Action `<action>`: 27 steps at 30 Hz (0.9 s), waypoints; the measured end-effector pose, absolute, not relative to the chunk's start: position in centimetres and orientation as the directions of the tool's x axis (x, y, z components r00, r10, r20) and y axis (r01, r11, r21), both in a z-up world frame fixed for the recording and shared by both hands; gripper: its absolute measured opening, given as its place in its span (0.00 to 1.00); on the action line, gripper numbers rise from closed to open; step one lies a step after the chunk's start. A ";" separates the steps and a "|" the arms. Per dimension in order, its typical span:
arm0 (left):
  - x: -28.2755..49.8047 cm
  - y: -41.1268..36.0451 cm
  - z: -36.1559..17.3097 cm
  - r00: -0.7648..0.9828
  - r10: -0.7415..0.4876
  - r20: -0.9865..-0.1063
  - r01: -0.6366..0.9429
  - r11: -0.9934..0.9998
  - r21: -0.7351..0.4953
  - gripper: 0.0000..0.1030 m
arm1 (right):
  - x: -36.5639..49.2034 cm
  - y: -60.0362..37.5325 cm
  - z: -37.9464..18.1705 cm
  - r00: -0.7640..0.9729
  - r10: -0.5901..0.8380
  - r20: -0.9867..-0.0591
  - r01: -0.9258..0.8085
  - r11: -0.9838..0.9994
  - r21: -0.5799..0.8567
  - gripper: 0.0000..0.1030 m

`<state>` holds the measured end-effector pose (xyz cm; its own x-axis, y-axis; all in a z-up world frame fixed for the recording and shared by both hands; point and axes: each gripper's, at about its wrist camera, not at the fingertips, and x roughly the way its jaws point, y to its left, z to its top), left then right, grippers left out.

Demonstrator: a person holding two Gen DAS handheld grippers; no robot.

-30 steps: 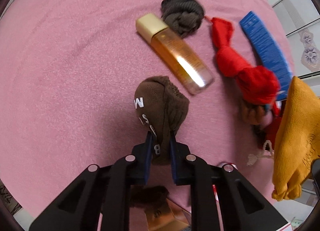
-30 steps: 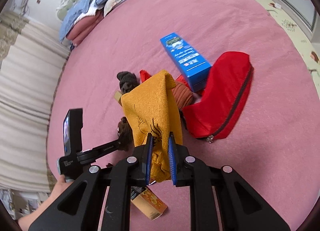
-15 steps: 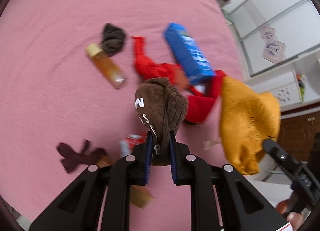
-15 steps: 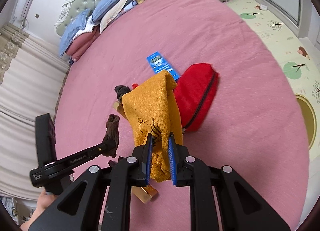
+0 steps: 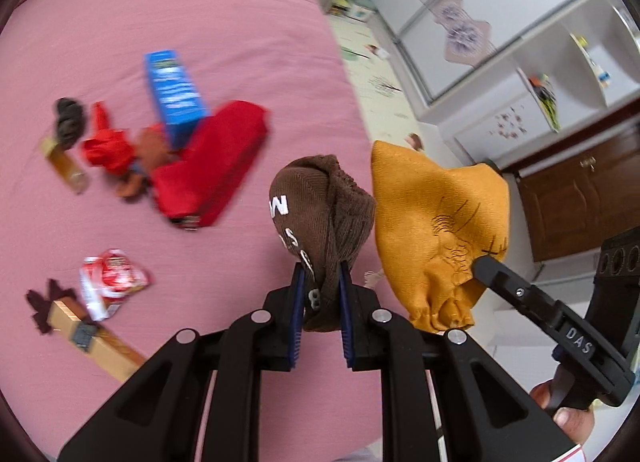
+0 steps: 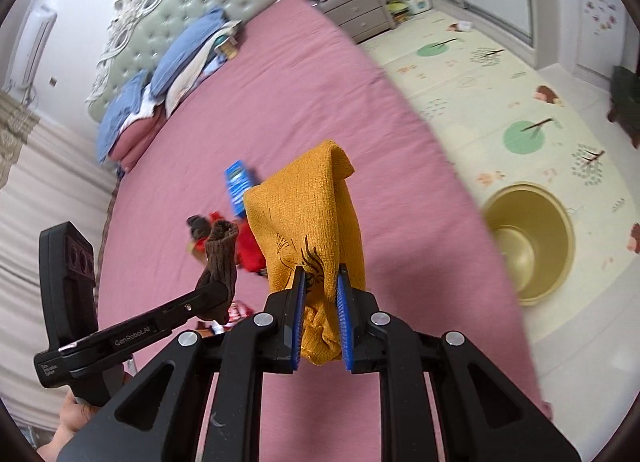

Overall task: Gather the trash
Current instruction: 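Carry the hat and sock over the yellow bin and open both tools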

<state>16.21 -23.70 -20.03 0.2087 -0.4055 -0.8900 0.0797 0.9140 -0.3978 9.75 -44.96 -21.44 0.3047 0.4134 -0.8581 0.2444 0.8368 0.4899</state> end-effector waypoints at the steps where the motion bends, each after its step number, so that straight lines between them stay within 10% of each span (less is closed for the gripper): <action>1: 16.2 -25.3 -20.0 0.204 -0.412 -0.888 0.098 0.911 -0.400 0.15 | 9.3 -46.4 -21.3 0.309 0.401 -0.862 0.259 0.837 0.482 0.15; 27: 19.5 -54.3 -24.9 -0.013 -0.472 -0.882 0.376 0.815 -0.441 0.16 | 3.7 -70.2 -26.1 0.329 0.233 -0.915 0.541 0.748 0.385 0.15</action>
